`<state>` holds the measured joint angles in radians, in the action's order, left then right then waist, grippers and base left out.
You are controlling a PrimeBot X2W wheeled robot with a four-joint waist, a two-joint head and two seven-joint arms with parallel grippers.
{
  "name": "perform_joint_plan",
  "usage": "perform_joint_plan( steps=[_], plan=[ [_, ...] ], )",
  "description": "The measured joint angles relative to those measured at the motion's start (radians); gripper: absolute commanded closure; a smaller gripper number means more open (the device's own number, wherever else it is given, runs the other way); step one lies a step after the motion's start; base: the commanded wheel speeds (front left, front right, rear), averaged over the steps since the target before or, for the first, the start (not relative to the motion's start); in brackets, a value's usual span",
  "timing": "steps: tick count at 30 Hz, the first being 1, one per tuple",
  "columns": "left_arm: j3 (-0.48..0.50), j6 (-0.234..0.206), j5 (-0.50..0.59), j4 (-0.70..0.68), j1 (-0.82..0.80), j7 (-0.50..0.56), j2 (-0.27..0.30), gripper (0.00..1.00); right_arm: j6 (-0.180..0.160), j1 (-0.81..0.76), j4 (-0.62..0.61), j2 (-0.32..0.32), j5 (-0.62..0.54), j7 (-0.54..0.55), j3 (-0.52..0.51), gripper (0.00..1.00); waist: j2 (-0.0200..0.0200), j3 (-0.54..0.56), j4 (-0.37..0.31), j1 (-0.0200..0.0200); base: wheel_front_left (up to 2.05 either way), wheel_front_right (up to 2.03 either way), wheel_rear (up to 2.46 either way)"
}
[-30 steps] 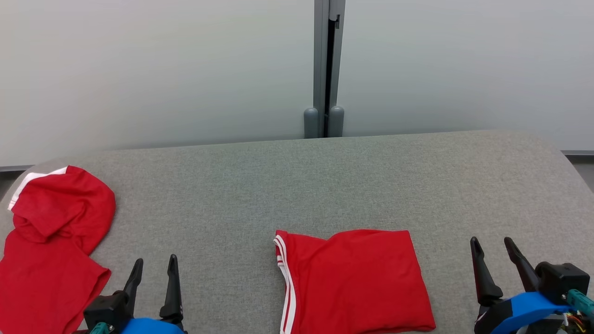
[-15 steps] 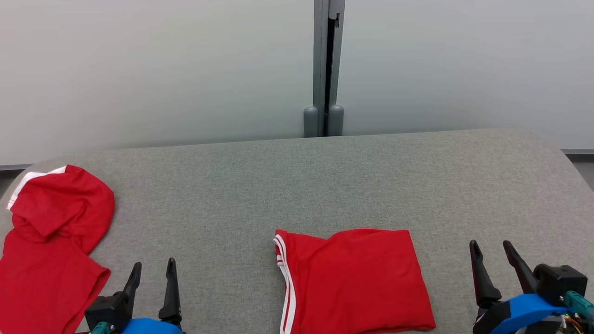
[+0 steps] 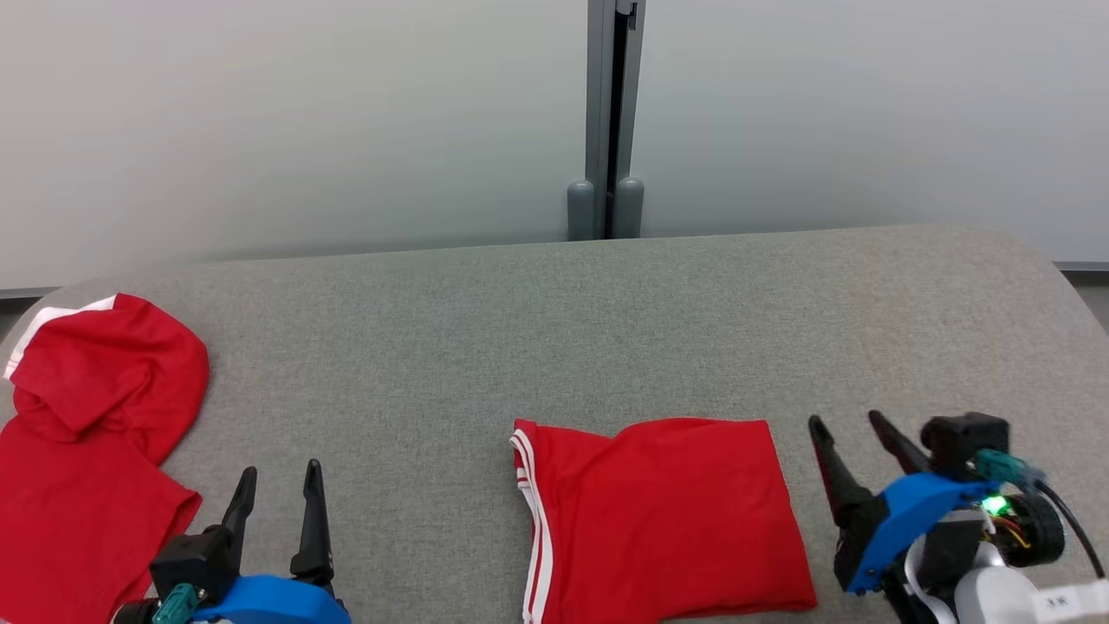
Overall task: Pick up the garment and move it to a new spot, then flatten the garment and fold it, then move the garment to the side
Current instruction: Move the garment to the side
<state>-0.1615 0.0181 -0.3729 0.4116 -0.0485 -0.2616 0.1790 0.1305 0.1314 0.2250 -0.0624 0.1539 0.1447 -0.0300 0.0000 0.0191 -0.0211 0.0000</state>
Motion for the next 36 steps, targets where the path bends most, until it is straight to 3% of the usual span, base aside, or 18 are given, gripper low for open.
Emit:
perform_joint_plan(
  steps=[5, 10, 18, 23, 24, 25, 26, 27, 28, 36],
  plan=[
    [-0.008, 0.009, 0.014, -0.003, -0.034, 0.000, 0.002, 0.00, 0.000, 0.067, 0.083, 0.002, 0.016, 0.200, 0.036, 0.00, 0.0000, -0.021, 0.013, 0.0000, 0.00, 0.00, 0.00],
    [-0.018, 0.019, 0.022, -0.002, -0.073, 0.000, -0.001, 0.00, 0.000, 0.093, 0.188, 0.007, 0.016, 0.346, 0.006, 0.00, 0.0001, -0.056, 0.034, 0.0001, 0.00, 0.00, 0.00],
    [-0.024, 0.026, 0.030, -0.003, -0.102, 0.000, -0.011, 0.00, 0.000, 0.129, 0.287, 0.011, 0.029, 0.384, -0.010, 0.00, 0.0001, -0.100, 0.060, 0.0002, 0.00, 0.00, 0.00],
    [-0.023, 0.029, 0.032, -0.007, -0.110, 0.000, -0.015, 0.00, -0.002, 0.154, 0.325, 0.002, 0.100, 0.401, 0.047, 0.00, 0.0000, -0.114, 0.066, 0.0000, 0.00, 0.00, 0.00],
    [-0.023, 0.031, 0.033, -0.007, -0.113, 0.000, -0.016, 0.00, -0.002, 0.158, 0.328, -0.001, 0.111, 0.410, 0.070, 0.03, 0.0000, -0.115, 0.067, 0.0000, 0.00, 0.00, 0.00],
    [-0.023, 0.032, 0.035, -0.008, -0.114, 0.000, -0.017, 0.00, -0.004, 0.162, 0.328, -0.005, 0.125, 0.421, 0.097, 0.54, 0.0000, -0.117, 0.068, 0.0000, 0.00, 0.00, 0.00],
    [-0.023, 0.032, 0.037, -0.009, -0.115, 0.000, -0.019, 0.00, -0.005, 0.164, 0.326, -0.012, 0.137, 0.432, 0.126, 0.54, 0.0000, -0.118, 0.068, 0.0000, 0.00, 0.00, 0.00],
    [-0.024, 0.033, 0.039, -0.011, -0.116, 0.000, -0.019, 0.00, -0.005, 0.169, 0.320, -0.026, 0.140, 0.436, 0.160, 0.89, 0.0000, -0.120, 0.067, 0.0000, 0.00, 0.00, 0.00],
    [-0.022, 0.034, 0.039, -0.011, -0.116, 0.000, -0.019, 0.00, -0.005, 0.172, 0.312, -0.045, 0.144, 0.436, 0.191, 1.00, 0.0000, -0.122, 0.065, 0.0000, 0.00, 0.00, 0.00],
    [-0.017, 0.035, 0.048, -0.029, -0.122, 0.000, -0.024, 0.00, 0.001, 0.270, 0.273, -0.191, 0.137, 0.389, 0.323, 1.00, 0.0001, -0.158, 0.039, 0.0001, 0.00, 0.00, 0.00]
  ],
)
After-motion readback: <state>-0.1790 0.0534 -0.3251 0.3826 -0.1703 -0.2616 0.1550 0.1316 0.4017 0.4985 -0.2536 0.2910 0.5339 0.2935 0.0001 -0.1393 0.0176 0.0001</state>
